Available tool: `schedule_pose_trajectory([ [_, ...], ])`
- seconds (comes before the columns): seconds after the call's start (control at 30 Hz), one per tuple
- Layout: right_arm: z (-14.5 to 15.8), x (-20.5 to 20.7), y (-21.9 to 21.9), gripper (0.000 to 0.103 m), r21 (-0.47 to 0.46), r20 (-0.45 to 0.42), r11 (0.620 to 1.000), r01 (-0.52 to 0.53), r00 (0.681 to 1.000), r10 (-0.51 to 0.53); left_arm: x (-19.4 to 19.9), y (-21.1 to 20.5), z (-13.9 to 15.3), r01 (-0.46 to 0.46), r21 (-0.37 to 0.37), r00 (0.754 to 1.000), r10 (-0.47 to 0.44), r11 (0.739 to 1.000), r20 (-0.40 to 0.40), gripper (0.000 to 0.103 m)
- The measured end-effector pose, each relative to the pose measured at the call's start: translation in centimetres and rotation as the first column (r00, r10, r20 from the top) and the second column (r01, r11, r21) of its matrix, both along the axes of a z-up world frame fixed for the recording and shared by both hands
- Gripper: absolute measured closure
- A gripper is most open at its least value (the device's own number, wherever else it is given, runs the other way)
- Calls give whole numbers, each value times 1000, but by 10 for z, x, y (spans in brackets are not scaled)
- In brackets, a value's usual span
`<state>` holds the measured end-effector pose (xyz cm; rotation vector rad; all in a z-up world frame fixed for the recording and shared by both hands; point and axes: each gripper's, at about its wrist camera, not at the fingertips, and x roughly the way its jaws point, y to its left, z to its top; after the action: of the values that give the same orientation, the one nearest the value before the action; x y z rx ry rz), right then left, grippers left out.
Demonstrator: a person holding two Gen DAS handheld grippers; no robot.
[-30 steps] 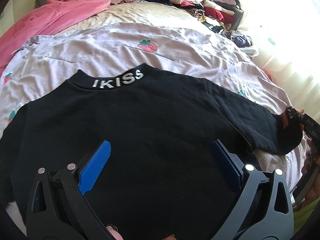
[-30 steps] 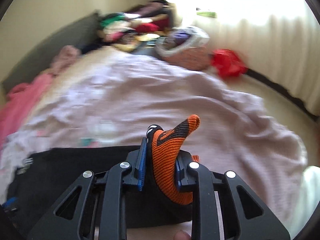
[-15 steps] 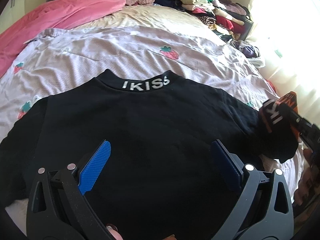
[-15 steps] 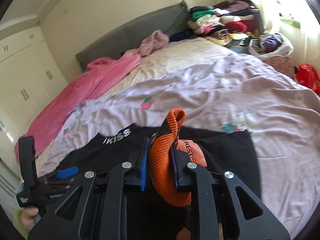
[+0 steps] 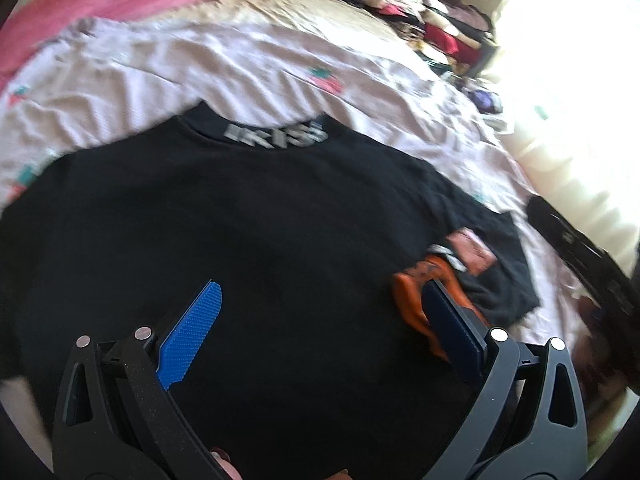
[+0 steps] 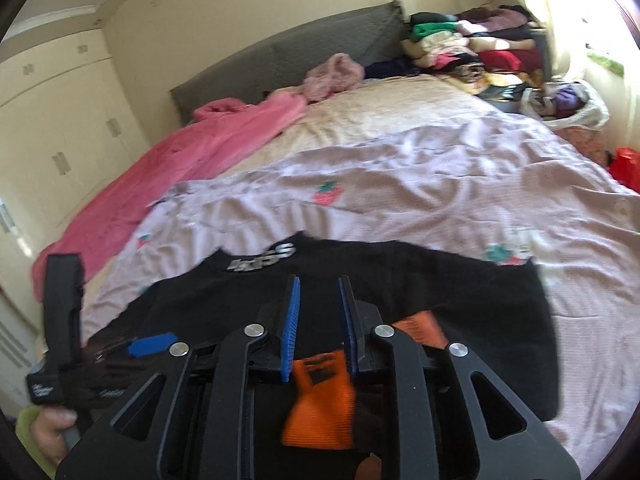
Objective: Fold small clothes
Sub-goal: 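Carry the sleeve across the shirt back toward the left tool, then grasp the orange cuff with the left gripper while the right gripper releases it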
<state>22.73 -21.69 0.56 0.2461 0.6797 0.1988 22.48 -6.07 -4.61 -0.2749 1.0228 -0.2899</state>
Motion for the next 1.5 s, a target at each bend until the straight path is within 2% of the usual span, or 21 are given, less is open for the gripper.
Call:
schedule_pose_trajectory([
  [0.17, -9, 2, -17, 73, -79, -28, 993, 86, 996, -89, -4, -25, -17, 83, -144, 993, -94, 986, -66, 10],
  [0.2, -10, 2, -20, 68, -90, -29, 991, 97, 995, -100, -4, -31, -20, 92, -165, 991, -106, 982, -81, 11],
  [0.23, -11, 1, -22, 62, -100, -30, 989, 110, 993, -114, -4, -35, -23, 99, -177, 989, -116, 979, -93, 13],
  [0.43, -12, -2, -37, 56, -119, -27, 981, 154, 987, -158, 3, -53, -38, 82, -261, 977, -129, 962, -169, 30],
  [0.57, -11, -4, -49, 52, -113, -26, 976, 185, 982, -189, 7, -64, -41, 72, -269, 976, -123, 960, -178, 33],
  [0.6, -11, -5, -54, 52, -111, -24, 974, 198, 979, -201, 9, -67, -41, 66, -276, 976, -120, 959, -180, 37],
  [0.63, -10, -5, -56, 51, -111, -23, 973, 204, 978, -208, 9, -69, -42, 63, -278, 976, -117, 959, -182, 47],
  [0.67, -9, -6, -59, 51, -110, -21, 971, 210, 977, -214, 10, -71, -43, 58, -275, 976, -112, 960, -185, 52],
  [0.73, -8, -8, -67, 51, -108, -14, 966, 235, 971, -237, 13, -75, -46, 40, -270, 976, -96, 962, -196, 69],
  [0.77, -8, -9, -71, 51, -106, -13, 963, 247, 968, -250, 14, -76, -49, 28, -278, 974, -89, 960, -208, 73],
  [0.8, -8, -10, -75, 51, -102, -16, 961, 259, 965, -262, 15, -76, -50, 24, -283, 974, -86, 959, -211, 82],
  [0.83, -8, -11, -79, 51, -96, -18, 959, 267, 963, -269, 15, -76, -51, 25, -287, 974, -88, 958, -209, 86],
  [0.93, -11, -11, -87, 51, -83, -29, 956, 280, 959, -283, 11, -78, -45, 57, -264, 980, -105, 963, -168, 93],
  [1.1, -16, -9, -85, 51, -114, -47, 956, 269, 960, -276, -1, -77, -14, 120, -129, 992, -124, 984, -21, 95],
  [1.23, -17, -8, -84, 51, -111, -50, 958, 264, 961, -271, -4, -54, 8, 90, -62, 995, -87, 994, 54, 95],
  [1.5, -23, -3, -71, 51, -142, -69, 965, 218, 971, -230, -11, 16, 38, -53, -46, 991, 59, 998, 120, 95],
])
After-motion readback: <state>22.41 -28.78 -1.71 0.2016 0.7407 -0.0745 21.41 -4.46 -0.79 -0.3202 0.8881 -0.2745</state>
